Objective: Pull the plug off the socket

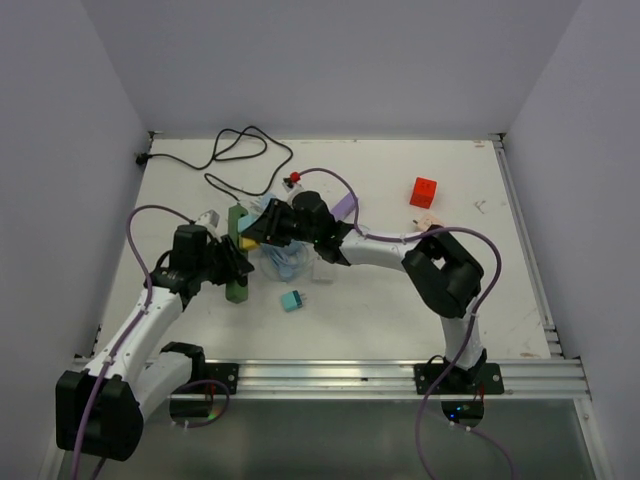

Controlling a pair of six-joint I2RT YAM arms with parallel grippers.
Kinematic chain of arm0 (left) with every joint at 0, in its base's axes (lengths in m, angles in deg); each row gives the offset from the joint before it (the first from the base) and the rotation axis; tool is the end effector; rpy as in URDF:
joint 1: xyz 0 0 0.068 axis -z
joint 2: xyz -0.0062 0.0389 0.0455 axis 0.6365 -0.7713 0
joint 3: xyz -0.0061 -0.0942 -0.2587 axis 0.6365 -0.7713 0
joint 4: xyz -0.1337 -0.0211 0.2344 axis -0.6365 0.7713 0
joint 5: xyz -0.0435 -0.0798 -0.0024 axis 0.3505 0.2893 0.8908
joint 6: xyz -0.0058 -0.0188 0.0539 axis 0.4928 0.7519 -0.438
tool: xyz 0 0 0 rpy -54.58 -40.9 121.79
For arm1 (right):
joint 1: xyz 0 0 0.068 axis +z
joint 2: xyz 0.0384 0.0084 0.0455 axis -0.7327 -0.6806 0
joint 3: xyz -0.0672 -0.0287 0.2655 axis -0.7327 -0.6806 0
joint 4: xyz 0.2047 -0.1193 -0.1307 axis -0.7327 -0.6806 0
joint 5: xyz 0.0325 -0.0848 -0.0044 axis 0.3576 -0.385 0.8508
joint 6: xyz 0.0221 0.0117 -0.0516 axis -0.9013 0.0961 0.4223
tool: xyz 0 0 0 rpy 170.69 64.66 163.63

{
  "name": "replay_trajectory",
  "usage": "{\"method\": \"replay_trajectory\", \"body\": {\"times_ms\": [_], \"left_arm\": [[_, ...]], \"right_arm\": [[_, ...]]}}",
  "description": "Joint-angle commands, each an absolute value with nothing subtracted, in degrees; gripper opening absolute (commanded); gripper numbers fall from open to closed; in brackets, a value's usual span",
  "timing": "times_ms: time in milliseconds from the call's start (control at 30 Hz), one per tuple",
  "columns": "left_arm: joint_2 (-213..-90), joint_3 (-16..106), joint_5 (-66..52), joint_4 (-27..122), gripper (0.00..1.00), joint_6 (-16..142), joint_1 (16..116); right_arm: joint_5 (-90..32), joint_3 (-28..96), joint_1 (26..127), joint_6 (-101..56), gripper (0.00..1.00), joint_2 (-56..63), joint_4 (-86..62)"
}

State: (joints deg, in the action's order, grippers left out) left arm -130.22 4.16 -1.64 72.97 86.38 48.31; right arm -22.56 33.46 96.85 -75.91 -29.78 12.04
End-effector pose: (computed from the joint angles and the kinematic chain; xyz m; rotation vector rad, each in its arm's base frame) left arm 0.1972 -0.0401 0.2044 -0.4458 2.4030 -0.6442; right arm 0.2989 0.3681 0.2091 -0.0031 2.1518 1.4725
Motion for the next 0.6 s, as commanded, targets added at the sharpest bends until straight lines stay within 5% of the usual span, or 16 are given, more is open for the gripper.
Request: {"method": "replay_trajectory", "body": {"times_ms": [0,567], "left_arm": [[-130.6,3.8,-14.3,73.1,0.00,89.4,46.8],[-132.7,4.0,-23.3,73.5,0.00,89.7,46.9]], "right_arm": [[-24.1,35.2,96.9,-69.5,0.00,-21.9,11.3],[-28.7,35.9,96.9,-64.4,0.00,-18.3,4.0]]}}
